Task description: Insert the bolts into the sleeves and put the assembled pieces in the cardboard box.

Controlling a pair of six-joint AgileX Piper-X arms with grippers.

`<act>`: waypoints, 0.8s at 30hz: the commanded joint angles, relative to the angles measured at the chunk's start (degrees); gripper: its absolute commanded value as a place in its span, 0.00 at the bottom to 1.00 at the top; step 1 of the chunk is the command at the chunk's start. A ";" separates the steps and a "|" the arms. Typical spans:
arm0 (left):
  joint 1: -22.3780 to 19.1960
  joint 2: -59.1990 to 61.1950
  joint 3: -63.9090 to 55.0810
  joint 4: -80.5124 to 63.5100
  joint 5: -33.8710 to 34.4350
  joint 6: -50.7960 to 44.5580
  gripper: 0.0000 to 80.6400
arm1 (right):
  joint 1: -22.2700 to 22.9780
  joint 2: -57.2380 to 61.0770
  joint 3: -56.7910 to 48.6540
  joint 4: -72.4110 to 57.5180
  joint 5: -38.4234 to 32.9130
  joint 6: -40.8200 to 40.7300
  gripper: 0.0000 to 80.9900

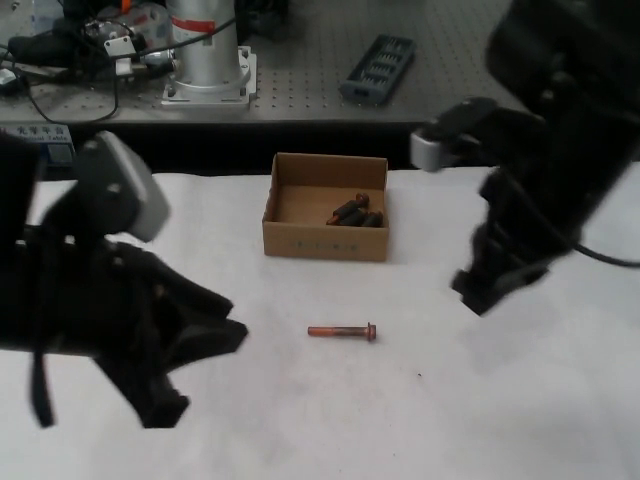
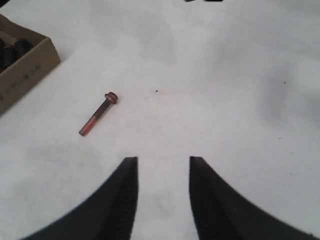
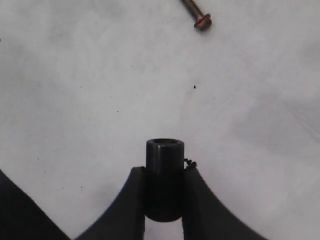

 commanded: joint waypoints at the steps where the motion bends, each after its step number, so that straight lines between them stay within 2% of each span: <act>1: -2.11 3.71 -0.10 -4.55 -3.39 0.68 0.49 | 0.03 -4.56 2.86 -0.94 -1.21 -0.05 0.04; 4: -4.44 8.23 -0.34 -10.27 -4.44 2.96 0.49 | 0.03 -10.31 7.42 -0.92 -1.24 0.70 0.04; 9: -7.16 17.79 -5.04 -16.41 -8.24 13.67 0.43 | 0.03 -19.36 12.95 -0.92 -1.24 3.25 0.04; 16: -7.21 32.57 -17.18 -16.17 -8.82 19.22 0.43 | 0.03 -27.45 17.23 -0.92 -1.24 3.89 0.04; 21: -7.10 39.98 -25.43 -12.01 -8.80 21.63 0.43 | 0.03 -28.26 17.89 -1.01 -1.24 3.87 0.04; 24: -6.72 42.86 -29.01 -7.58 -8.61 26.29 0.43 | -0.17 -28.26 17.89 -1.89 -1.24 3.87 0.04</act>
